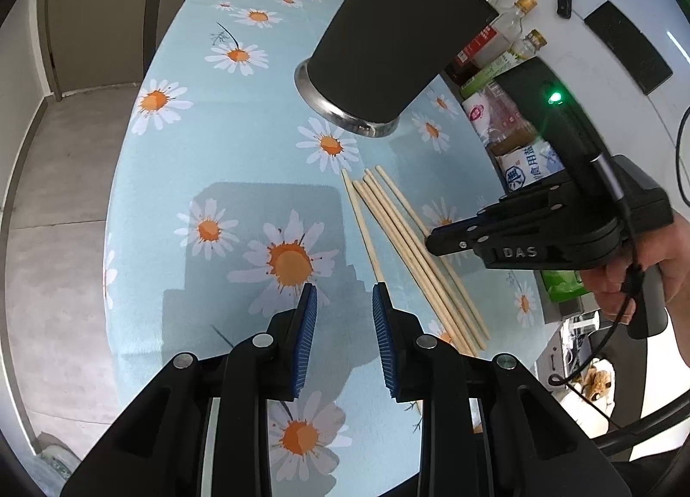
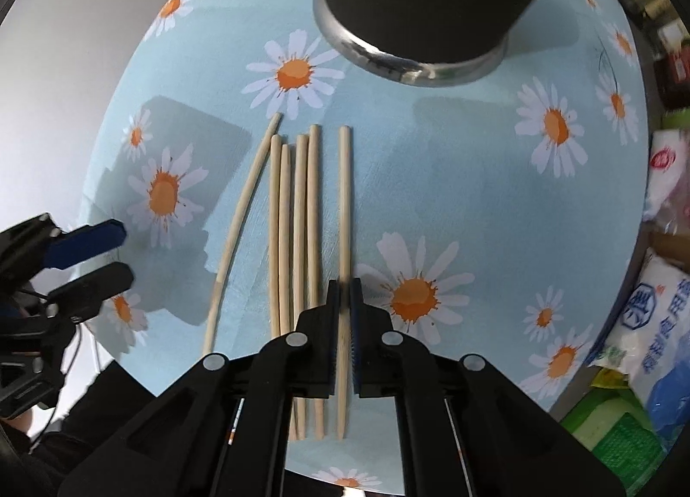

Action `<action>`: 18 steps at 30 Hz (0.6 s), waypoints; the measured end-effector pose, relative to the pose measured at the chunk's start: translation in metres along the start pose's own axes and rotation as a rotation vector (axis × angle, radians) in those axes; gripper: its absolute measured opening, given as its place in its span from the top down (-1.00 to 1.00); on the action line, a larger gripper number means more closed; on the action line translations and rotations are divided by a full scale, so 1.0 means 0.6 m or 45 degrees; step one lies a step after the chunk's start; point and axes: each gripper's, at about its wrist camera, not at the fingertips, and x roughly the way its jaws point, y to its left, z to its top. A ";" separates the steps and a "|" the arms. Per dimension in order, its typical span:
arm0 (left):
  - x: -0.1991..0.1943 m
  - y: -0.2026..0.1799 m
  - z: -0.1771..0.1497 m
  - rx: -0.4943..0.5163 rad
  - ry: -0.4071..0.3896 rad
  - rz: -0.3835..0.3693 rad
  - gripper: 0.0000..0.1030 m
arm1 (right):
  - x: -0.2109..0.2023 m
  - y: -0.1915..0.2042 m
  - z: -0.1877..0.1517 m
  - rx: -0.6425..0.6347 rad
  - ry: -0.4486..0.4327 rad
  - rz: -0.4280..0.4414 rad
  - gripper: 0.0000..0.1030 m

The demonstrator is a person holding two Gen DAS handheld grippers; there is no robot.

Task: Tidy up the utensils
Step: 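Close the right tool on one wooden chopstick on the cloth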

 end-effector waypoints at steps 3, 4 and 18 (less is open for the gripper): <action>0.006 -0.005 0.008 -0.022 0.030 0.004 0.50 | 0.000 -0.024 -0.008 0.050 -0.015 0.053 0.89; 0.007 -0.006 0.010 -0.032 0.039 -0.003 0.50 | -0.002 -0.033 -0.012 0.064 -0.025 0.078 0.89; 0.057 -0.061 0.042 -0.122 0.209 0.132 0.50 | -0.122 -0.087 -0.100 0.064 -0.373 0.376 0.89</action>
